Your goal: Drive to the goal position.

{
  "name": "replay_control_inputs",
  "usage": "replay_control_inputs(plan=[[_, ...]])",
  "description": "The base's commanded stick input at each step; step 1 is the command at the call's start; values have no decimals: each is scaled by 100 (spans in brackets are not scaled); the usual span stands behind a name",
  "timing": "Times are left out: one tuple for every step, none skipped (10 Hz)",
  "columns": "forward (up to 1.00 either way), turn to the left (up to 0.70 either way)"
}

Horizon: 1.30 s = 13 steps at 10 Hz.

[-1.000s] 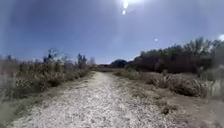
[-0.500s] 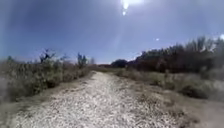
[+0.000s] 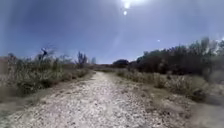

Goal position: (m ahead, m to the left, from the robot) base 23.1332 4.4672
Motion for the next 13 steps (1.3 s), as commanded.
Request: replay_control_inputs(plan=[[70, 0], [70, 0], [70, 0], [70, 0], [70, 0], [70, 0], [70, 0], [70, 0], [70, 0], [70, 0], [70, 0], [70, 0], [70, 0]])
